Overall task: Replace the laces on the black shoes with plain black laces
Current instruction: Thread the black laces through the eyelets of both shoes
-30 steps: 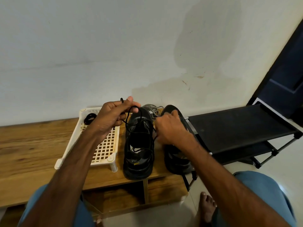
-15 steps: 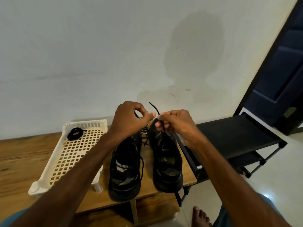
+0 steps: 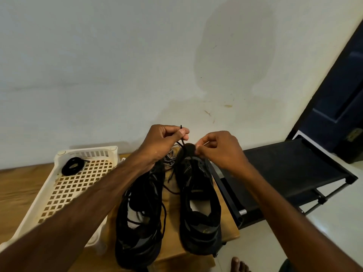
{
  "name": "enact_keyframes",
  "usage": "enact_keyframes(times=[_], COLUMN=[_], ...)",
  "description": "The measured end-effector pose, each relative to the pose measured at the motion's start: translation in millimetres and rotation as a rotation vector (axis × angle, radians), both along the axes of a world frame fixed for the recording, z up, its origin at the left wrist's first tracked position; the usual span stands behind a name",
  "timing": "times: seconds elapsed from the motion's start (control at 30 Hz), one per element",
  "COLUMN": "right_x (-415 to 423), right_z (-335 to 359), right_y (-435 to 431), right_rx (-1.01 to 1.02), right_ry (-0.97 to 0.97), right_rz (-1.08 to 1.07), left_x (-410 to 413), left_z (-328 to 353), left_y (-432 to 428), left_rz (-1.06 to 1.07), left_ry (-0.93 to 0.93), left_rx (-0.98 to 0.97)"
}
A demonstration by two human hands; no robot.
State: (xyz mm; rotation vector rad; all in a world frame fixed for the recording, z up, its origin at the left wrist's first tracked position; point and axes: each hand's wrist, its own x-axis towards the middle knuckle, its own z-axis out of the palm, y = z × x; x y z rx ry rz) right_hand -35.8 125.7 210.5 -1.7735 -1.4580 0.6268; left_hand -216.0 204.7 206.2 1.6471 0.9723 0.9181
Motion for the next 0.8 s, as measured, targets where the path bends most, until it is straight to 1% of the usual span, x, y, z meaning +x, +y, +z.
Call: enact_keyframes(times=[0.03, 0.07, 0.13, 0.2, 0.3, 0.37, 0.43, 0.5, 0.6, 0.8], right_x=[2.7, 3.4, -0.2, -8.1, -18.5, -23.5, -25.2, -22.6, -17.8, -18.6], right_z=[-3.6, -7.2, -15.4, -22.3, -30.0, -33.0, -34.1, -33.2, -32.8, -41.8], right_y=[-0.2, -0.9, -4.1, -5.1, -4.2, -3.9, -3.1, -3.2, -7.7, -17.8], right_rx=[-0.006, -0.054, -0.196, -0.263, -0.223, -0.173, -0.144, -0.129, -0.107, -0.046], right_ry=[-0.126, -0.196, -0.243, -0.317, -0.440, -0.477, -0.467, -0.418, -0.312, -0.184], right_rz=[-0.052, -0.064, -0.022, -0.015, -0.085, -0.114, -0.125, -0.134, -0.139, -0.150], left_x=[-0.6, -1.3, -1.5, -0.1, 3.4, 5.8, 8.3, 10.4, 12.3, 15.0], left_z=[-2.6, -5.4, -10.5, -14.7, -17.3, -19.2, -23.7, -29.0, -34.5, -37.2], left_y=[-0.1, -1.0, -6.1, -11.7, -18.5, -22.7, -26.9, -30.5, -34.4, -37.1], left_rz=[-0.007, -0.013, -0.004, 0.014, 0.003, -0.040, -0.070, -0.050, 0.019, 0.086], left_ry=[0.053, 0.111, 0.194, 0.228, 0.320, 0.374, 0.424, 0.478, 0.492, 0.508], left_rx=[0.022, 0.051, 0.104, 0.136, 0.214, 0.235, 0.233, 0.244, 0.241, 0.163])
